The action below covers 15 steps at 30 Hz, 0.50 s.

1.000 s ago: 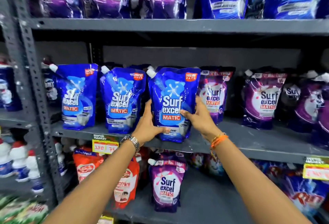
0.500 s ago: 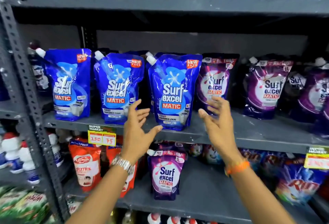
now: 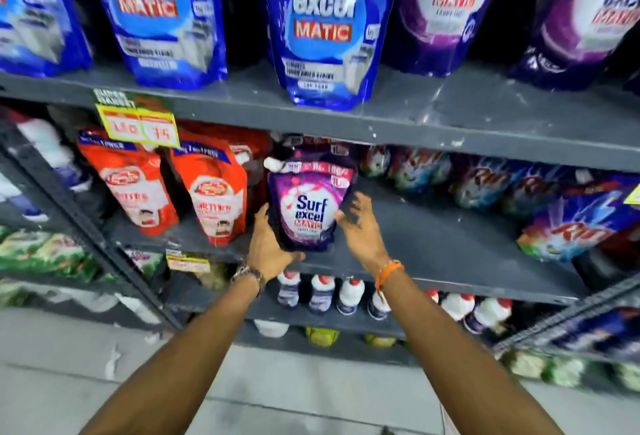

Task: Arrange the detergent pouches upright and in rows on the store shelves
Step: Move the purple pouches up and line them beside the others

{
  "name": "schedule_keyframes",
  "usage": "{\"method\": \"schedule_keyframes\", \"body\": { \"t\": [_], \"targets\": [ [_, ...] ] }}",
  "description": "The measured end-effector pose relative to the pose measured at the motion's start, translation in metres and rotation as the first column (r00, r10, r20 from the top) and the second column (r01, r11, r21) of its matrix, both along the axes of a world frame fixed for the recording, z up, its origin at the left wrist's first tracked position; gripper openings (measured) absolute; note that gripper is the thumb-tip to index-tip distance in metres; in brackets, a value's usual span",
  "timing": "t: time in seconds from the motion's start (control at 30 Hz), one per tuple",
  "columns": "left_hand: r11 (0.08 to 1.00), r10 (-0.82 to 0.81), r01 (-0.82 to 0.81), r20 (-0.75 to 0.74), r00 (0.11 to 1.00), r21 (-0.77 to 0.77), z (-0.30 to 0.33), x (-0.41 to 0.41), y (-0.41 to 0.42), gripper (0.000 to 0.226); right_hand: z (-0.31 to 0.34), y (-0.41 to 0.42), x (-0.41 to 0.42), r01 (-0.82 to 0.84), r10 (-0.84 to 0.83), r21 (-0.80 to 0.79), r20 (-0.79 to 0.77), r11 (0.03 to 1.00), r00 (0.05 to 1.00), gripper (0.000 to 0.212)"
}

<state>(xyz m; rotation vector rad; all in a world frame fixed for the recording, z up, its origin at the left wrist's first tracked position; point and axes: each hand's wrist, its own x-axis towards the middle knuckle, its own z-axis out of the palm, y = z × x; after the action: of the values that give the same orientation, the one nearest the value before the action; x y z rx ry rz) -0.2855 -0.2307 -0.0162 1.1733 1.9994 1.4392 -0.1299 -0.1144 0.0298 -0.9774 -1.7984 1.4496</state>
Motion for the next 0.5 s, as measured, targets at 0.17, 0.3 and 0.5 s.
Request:
{"method": "schedule_keyframes", "body": {
  "t": [0.17,0.3,0.5],
  "targets": [
    [0.995,0.043,-0.044,-0.015,0.999,-0.091,-0.027,-0.013,0.01,0.108,-0.013,0.01,-0.021,0.042,-0.039,0.086,-0.035,0.995,0.999,0.039],
    [0.994,0.097,-0.097,-0.014,0.995,-0.058,-0.033,-0.006,0.003,0.099,-0.013,-0.001,-0.014,0.086,-0.077,0.079,-0.108,0.993,0.991,0.015],
    [0.999,-0.008,0.007,0.028,1.0,0.035,-0.028,0.025,-0.046,0.088,0.005,-0.051,0.037,0.14,-0.127,0.094,-0.131,0.986,0.983,0.022]
  ]
}}
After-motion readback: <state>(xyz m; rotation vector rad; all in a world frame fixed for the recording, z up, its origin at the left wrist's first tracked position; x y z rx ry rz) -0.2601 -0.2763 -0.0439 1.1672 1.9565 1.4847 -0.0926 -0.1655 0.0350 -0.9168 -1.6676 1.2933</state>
